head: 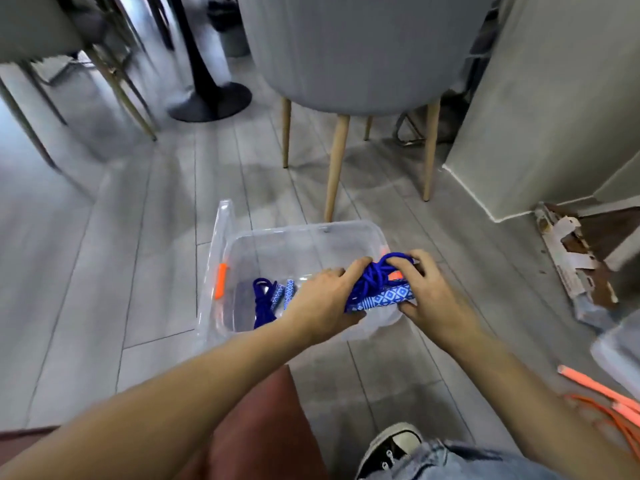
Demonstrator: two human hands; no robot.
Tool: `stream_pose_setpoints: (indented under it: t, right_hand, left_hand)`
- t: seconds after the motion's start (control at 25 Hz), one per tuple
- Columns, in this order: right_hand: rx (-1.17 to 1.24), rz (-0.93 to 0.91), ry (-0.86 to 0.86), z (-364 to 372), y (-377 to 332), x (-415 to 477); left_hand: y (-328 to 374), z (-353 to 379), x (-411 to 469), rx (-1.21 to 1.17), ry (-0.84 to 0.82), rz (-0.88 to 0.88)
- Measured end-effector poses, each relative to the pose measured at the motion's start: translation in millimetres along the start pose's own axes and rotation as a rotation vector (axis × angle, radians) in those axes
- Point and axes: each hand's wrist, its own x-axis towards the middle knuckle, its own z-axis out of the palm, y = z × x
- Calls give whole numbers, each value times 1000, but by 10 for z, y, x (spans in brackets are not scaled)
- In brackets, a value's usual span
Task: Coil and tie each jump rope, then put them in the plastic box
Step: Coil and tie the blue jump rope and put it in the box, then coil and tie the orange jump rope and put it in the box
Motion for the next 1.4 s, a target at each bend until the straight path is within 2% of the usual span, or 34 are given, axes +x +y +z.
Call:
stream_pose_setpoints:
  t: [0.12,0.4,0.48,0.52,0.6,0.68,0.76,0.84,0.88,0.96,1.16,1.28,1.4]
  right_hand:
    - [-47,-22,-39,304,-16,329]
    - [-181,-55,-98,887,242,462]
    - [-188,-32,-115,987,299,456]
    - [-189,-16,-136,1037,331,438]
    - [-186,16,-184,1116,397,394]
    - [-185,22,-213,1165,441,355]
    - [-197,4,-208,1204,484,313]
    - [-206,9,-213,1227,492,276]
    - [-206,22,-224,1239,496,260]
    - [-207,57,-261,1268,511,242]
    - [-218,70,-299,1275,536,227]
    - [-217,68,-311,1246,505,228]
    - [-201,77,-233,1180,466,217]
  left_hand:
    - [-355,118,8,14,41,-159]
    - [-1081,873,340,-136,24,-800]
    - [-1226,1153,442,-246,-99,-1010]
    - [-1264,1294,457,-264,-240,-1066]
    - [-1289,1484,431,-111,-543,-1013]
    - [-1293,1524,457,117,-621,-796]
    - [-1300,1572,571,262,-621,-471]
    - [-1285,1663,663,330,-757,-218]
    - [-1281,1731,695,361,-850,-159]
    - [-1328,1862,708,397,-969,-177]
    - [-1581,1839,613,461,-982,-446]
    - [-1672,1774,518,492,-952,-427]
    - [-1557,1653,523,435,-888,-393]
